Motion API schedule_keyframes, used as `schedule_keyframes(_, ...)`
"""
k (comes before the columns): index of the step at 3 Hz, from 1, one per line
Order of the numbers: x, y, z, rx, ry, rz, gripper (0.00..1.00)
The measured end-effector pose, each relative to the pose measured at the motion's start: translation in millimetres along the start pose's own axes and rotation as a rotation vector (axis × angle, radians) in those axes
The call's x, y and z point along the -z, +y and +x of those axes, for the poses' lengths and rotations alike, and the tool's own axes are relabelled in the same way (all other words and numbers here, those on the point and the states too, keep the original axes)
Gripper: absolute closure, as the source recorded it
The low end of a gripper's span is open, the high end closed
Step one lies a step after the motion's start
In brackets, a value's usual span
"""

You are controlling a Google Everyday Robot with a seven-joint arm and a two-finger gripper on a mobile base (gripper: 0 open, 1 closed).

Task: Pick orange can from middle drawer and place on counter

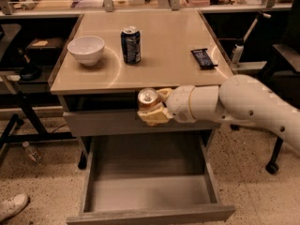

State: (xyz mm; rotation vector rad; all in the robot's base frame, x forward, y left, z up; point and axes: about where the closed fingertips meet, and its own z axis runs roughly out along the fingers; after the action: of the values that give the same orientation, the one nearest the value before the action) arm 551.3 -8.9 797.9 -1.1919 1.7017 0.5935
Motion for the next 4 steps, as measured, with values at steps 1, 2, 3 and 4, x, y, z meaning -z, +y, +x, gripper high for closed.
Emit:
schedule_keyframes(1,23.0,-26.0,-26.8,0.025,0.01,0.035,1.0)
schedule_keyframes(2,39.4,-56.2,-46.0,0.04,0.021,0.067,1.0)
schedule_keyframes(3,56.4,-88.0,-62.3,0.048,0.029,0.1,1.0)
schedule_keyframes(4,65.6,-117.3,-76.0,0.055,0.027,0.12,1.0)
